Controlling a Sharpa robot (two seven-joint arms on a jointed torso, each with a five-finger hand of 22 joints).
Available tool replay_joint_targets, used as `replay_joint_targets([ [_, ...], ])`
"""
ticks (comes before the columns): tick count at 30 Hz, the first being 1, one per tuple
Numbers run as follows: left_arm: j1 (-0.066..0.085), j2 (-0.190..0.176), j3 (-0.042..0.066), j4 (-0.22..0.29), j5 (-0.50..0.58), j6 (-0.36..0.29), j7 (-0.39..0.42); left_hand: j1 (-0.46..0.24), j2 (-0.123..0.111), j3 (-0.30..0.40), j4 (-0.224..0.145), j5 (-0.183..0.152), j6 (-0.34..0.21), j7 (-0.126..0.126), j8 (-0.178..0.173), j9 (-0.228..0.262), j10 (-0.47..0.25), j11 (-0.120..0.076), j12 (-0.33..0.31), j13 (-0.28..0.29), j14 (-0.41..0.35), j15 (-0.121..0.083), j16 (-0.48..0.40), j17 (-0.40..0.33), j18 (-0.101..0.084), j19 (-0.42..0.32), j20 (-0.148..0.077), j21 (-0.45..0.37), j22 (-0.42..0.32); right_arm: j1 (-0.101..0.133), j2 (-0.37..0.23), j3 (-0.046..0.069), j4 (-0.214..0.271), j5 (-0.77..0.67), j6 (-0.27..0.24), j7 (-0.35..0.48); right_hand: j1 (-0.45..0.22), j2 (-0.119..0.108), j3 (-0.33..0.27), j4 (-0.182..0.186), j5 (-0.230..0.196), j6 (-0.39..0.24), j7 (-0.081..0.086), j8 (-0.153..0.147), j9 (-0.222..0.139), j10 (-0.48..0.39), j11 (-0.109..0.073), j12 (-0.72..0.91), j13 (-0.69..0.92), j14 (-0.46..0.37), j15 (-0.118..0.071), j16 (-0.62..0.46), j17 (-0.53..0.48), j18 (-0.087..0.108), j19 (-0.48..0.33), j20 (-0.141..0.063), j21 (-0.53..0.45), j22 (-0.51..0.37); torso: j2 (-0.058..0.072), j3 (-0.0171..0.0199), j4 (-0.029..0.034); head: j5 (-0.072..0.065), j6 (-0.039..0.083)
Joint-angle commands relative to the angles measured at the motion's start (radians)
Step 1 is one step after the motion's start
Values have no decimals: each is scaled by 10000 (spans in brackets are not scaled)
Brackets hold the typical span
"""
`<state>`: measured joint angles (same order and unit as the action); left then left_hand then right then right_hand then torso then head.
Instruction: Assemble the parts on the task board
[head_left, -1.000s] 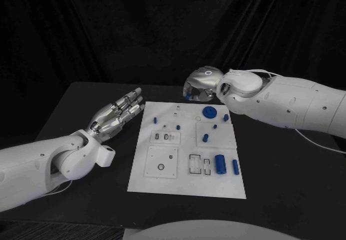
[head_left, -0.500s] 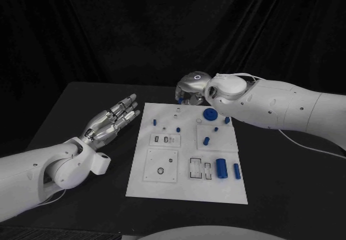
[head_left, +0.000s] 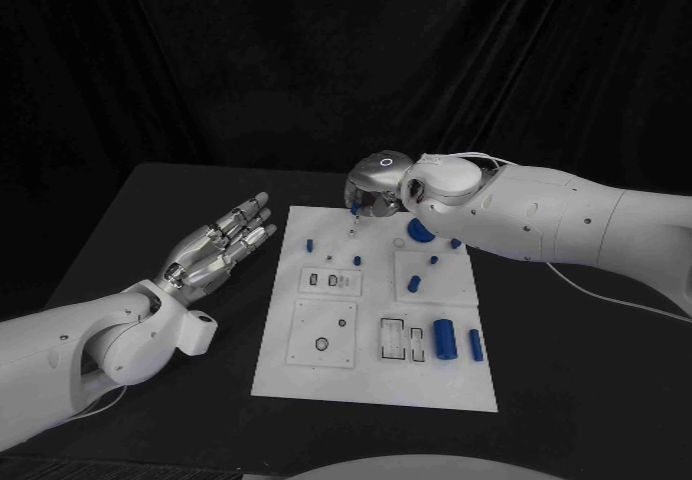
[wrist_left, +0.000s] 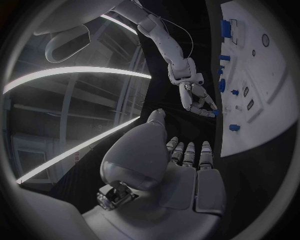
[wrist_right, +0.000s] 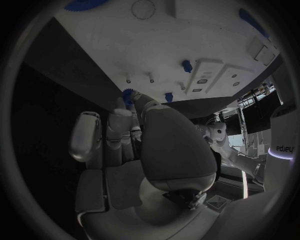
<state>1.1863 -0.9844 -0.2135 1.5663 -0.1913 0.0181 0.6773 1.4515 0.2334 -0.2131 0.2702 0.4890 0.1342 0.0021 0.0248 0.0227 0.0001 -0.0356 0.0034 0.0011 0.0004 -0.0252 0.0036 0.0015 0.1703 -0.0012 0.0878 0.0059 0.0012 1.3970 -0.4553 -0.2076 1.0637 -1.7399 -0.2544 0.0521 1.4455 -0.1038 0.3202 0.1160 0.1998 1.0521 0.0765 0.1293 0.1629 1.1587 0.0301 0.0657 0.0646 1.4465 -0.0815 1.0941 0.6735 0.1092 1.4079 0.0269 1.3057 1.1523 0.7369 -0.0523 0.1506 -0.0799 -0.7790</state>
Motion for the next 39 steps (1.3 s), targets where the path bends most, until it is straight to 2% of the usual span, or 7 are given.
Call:
replay_joint_targets([
  [1,31,15,12,24,-40,119,1013,64,14,27,-32,62,34,4,35,2,-1,77,-34,-11,-4,21,-36,-15,65,12,-26,-59,-12,-66,23,6,-78,0,198,-233,-14,-47,48,-7,49,-95,13,-58,-7,-67,23,-39,-15,7,85,58,19,-204,26,74,63,19,-20,-15,-1,38,-38],
  [4,31,23,12,17,-40,135,1014,65,17,29,-33,71,31,0,34,1,-1,80,-34,-11,-4,26,-36,-15,65,12,-22,-59,-12,-102,41,6,-121,0,238,-237,-13,-53,60,-10,58,-108,16,-69,-8,-88,29,-42,-16,0,90,51,9,-203,21,80,61,20,-26,-22,7,51,-54],
  [5,31,26,12,14,-40,139,1014,65,17,29,-33,71,31,0,34,1,-1,80,-34,-11,-4,26,-36,-15,65,12,-22,-59,-12,-110,41,6,-127,0,244,-240,-13,-53,60,-10,58,-108,16,-69,-8,-88,29,-42,-16,0,90,51,9,-203,21,80,61,20,-33,-24,37,28,-59],
  [12,31,40,12,-9,-40,181,989,66,21,31,-33,77,28,-2,33,1,-1,84,-34,-11,-4,33,-36,-15,64,12,-16,-59,-12,-152,31,6,-167,0,270,-268,21,-60,121,-42,103,-127,29,-96,-2,-156,47,-45,-17,-17,105,56,29,-205,9,97,68,47,-53,-23,44,-4,-60],
  [22,31,32,12,-44,-40,192,937,62,33,34,-30,91,24,2,31,0,-1,92,-34,-11,-4,69,-36,-15,62,12,10,-59,-12,-197,108,6,-285,0,226,-203,6,-74,184,-50,185,-164,56,-136,2,-251,83,-45,-17,-39,133,80,89,-212,-2,124,88,99,-74,-35,18,-32,-31],
  [32,31,58,12,-73,-40,303,859,50,58,38,-19,103,20,8,30,-1,-1,103,-34,-11,-4,123,-36,-15,56,12,60,-59,-12,-267,245,6,-485,0,347,-192,-21,-77,224,-43,213,-231,68,-187,-4,-306,96,-43,-15,-52,148,96,121,-213,-17,141,90,115,-91,-34,6,8,-93],
  [39,31,77,12,-102,-40,381,812,48,62,38,-18,107,25,13,31,0,-1,107,-34,-11,-4,141,-36,-15,55,12,76,-59,-12,-379,305,6,-594,0,344,-150,-26,-84,250,-50,216,-272,70,-217,-8,-352,100,-45,-16,-66,156,92,119,-211,-28,151,88,122,-87,-41,45,9,-140],
])
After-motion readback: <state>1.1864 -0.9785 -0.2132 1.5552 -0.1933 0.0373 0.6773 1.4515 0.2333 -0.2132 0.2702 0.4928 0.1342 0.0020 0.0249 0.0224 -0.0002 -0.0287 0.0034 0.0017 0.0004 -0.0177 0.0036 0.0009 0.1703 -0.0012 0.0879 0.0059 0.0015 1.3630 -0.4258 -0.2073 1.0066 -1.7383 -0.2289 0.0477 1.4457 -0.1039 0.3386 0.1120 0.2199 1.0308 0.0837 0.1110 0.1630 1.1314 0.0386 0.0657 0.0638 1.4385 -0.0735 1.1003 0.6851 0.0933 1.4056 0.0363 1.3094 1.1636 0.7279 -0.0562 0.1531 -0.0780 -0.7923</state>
